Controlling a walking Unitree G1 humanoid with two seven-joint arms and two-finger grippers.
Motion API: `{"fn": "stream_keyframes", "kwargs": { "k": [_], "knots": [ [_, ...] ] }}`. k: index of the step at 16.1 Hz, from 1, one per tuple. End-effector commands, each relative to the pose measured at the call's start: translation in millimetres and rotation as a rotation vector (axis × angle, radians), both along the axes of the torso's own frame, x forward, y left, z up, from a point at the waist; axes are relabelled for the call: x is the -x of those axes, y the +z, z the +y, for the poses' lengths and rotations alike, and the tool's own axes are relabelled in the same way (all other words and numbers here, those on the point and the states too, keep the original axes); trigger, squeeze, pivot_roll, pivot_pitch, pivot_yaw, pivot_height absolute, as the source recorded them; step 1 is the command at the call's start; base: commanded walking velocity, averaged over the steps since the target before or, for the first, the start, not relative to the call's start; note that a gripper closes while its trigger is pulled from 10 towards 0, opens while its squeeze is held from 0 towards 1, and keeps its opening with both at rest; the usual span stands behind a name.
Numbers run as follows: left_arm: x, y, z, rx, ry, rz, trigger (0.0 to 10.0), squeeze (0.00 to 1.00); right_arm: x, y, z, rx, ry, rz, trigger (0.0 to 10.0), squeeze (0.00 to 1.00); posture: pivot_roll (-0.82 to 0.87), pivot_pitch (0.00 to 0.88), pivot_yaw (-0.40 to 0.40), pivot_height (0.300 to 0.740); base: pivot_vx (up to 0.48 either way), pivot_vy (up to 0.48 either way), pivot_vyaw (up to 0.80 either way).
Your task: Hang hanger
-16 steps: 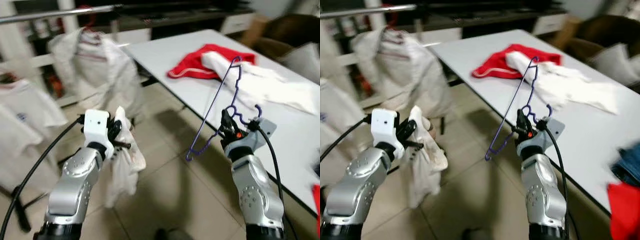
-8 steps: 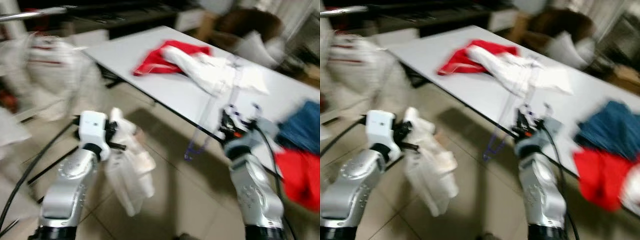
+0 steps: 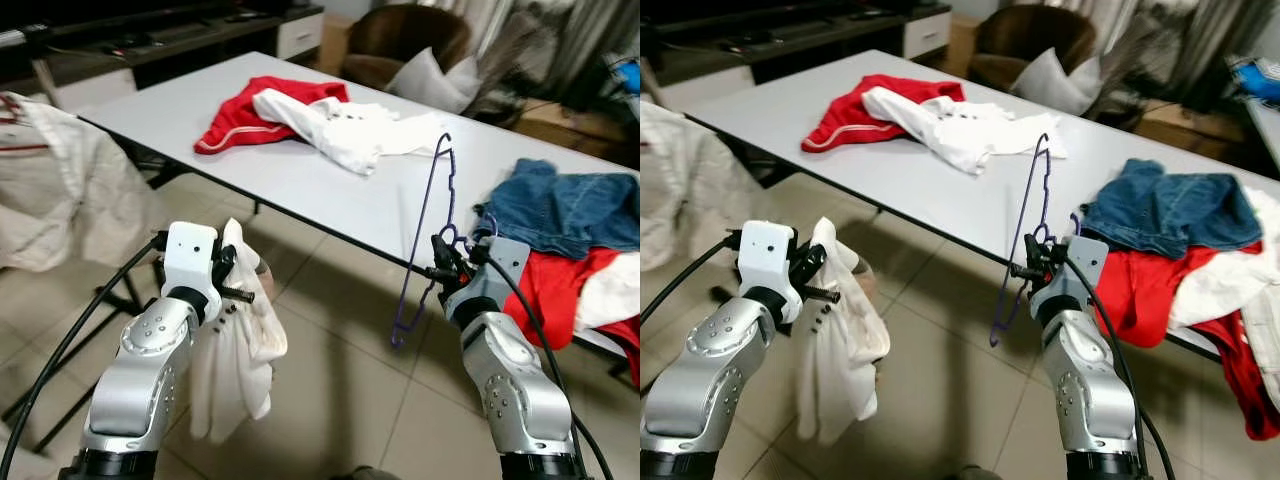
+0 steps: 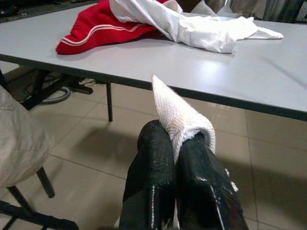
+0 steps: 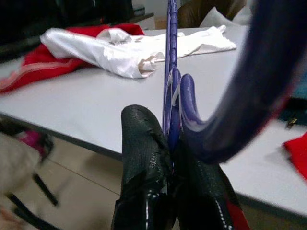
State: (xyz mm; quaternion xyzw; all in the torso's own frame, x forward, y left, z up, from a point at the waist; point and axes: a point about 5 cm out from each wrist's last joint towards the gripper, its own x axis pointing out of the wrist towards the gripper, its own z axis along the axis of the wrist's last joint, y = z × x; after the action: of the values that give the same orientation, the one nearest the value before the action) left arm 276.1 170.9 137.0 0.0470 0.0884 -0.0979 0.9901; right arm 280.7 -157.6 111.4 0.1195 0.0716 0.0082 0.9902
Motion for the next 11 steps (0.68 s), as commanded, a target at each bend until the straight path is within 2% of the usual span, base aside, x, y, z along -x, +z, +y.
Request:
{"fn": "stream_keyframes", "kwargs": {
  "k": [1, 2, 4, 6, 11],
  "knots": [
    [-2.6, 11.0, -7.4, -0.009, -0.041, -0.051, 10.0, 0.0, -2.7, 6.8, -2.0, 0.051, -0.005, -0.016, 10.0, 0.0, -0.05, 0.0, -0.09, 0.719, 0.0, 0.0, 0.0],
    [-2.7, 11.3, -7.5, -0.014, -0.039, -0.057, 10.0, 0.0, -2.3, 7.6, -1.4, 0.033, -0.011, -0.023, 10.0, 0.0, -0.05, 0.0, -0.09, 0.719, 0.0, 0.0, -0.8],
    [-3.2, 12.1, -7.1, -0.019, -0.038, -0.062, 10.0, 0.0, -3.4, 10.5, -4.4, 0.05, -0.057, -0.064, 10.0, 0.0, -0.05, 0.0, -0.086, 0.719, 0.0, 0.0, 0.0],
    [-3.6, 12.6, -7.2, -0.02, -0.044, -0.06, 10.0, 0.0, -2.3, 7.8, -5.4, 0.02, -0.051, -0.036, 10.0, 0.0, -0.05, 0.0, -0.085, 0.719, 0.0, 0.0, 0.0],
    [-3.7, 12.5, -10.3, -0.022, -0.067, -0.053, 10.0, 0.0, 3.8, 4.0, -4.0, -0.012, -0.03, -0.016, 10.0, 0.0, -0.06, 0.0, -0.081, 0.719, 0.0, 0.0, -0.8]
  ]
}}
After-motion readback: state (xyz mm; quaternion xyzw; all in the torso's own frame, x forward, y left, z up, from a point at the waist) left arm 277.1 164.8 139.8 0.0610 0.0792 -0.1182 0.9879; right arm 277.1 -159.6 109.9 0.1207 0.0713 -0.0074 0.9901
